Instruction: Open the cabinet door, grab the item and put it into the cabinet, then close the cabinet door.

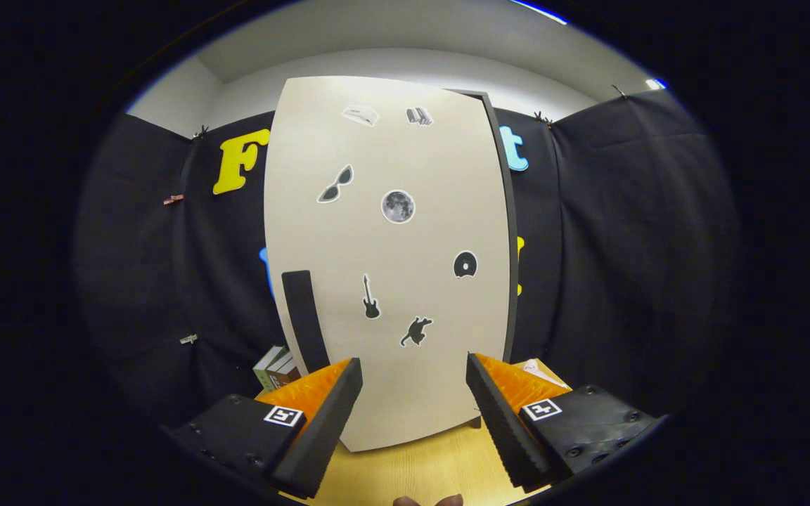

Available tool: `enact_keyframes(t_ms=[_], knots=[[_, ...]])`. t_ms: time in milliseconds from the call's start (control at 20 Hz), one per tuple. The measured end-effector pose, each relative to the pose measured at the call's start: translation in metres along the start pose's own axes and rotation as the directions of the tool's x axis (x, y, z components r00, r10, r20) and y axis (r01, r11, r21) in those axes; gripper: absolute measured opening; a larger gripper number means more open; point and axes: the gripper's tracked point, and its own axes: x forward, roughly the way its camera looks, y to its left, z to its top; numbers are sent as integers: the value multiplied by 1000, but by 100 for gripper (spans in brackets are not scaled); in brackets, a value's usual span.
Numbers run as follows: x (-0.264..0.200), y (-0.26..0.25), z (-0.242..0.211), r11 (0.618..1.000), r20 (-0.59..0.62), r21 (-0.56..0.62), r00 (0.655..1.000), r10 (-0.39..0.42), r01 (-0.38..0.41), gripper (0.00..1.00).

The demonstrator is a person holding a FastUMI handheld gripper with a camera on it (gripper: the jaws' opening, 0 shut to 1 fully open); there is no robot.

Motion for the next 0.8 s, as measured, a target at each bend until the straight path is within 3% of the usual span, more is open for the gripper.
enact_keyframes(t_ms=[800], knots=[[-7, -20, -4, 1000, -6, 7, 1000, -18, 18, 97]])
